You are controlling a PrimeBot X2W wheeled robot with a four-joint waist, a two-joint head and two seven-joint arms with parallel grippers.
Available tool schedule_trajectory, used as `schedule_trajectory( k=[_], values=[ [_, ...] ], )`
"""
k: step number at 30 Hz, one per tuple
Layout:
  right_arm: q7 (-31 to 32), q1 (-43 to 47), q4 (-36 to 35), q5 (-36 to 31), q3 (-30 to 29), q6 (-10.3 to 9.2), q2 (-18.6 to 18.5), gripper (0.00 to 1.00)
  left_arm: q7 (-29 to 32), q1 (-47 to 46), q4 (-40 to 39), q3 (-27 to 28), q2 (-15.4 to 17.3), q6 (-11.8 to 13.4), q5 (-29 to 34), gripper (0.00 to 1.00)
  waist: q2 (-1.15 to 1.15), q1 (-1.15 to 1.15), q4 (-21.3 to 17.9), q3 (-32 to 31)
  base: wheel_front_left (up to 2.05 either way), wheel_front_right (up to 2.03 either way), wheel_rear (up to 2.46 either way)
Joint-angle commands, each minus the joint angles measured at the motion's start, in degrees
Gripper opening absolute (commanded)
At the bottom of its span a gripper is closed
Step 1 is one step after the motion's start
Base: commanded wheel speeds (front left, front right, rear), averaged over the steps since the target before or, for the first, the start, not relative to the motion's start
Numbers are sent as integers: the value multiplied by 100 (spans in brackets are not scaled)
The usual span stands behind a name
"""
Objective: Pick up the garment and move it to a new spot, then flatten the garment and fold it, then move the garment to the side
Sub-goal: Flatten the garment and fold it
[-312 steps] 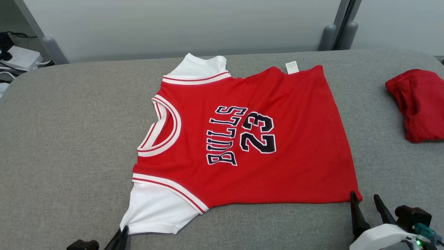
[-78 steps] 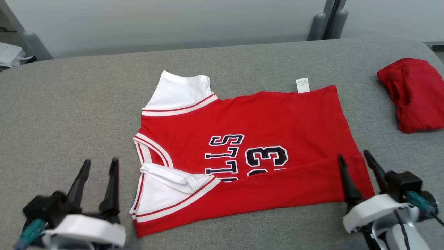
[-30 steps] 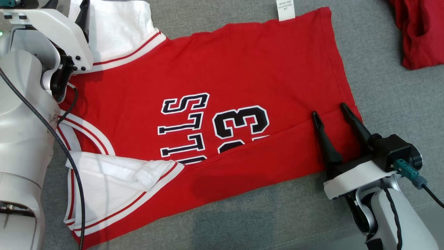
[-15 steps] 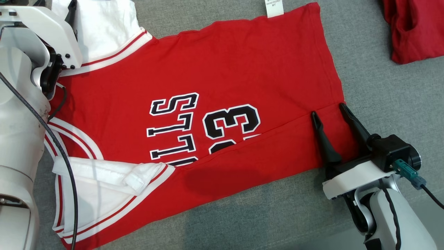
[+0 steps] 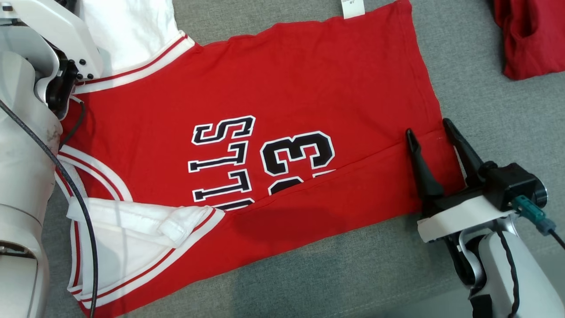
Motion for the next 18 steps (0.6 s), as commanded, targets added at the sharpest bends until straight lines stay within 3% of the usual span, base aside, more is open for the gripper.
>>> schedule_trajectory(
  k=[1, 6, 11, 18],
  values=[
    [-11, -77, -173, -22, 78, -16, -46, 100, -48, -226, -145, 122, 200, -51, -103, 0, 0, 0, 50, 22, 0, 0, 0],
    [599, -632, -178, 696, 201, -16, -429, 100, -40, -239, -461, 212, 208, -161, -439, 0, 0, 0, 264, 116, 0, 0, 0],
    [1035, -1364, -162, 1395, -39, -16, -930, 100, 145, -249, -1145, 99, 320, -176, -766, 0, 0, 0, 487, 292, 0, 0, 0],
    [1781, -2223, 422, 2073, -49, -16, -1343, 100, 382, -7, -2015, -102, 643, -178, -1074, 0, 0, 0, 668, 359, 0, 0, 0]
  ],
)
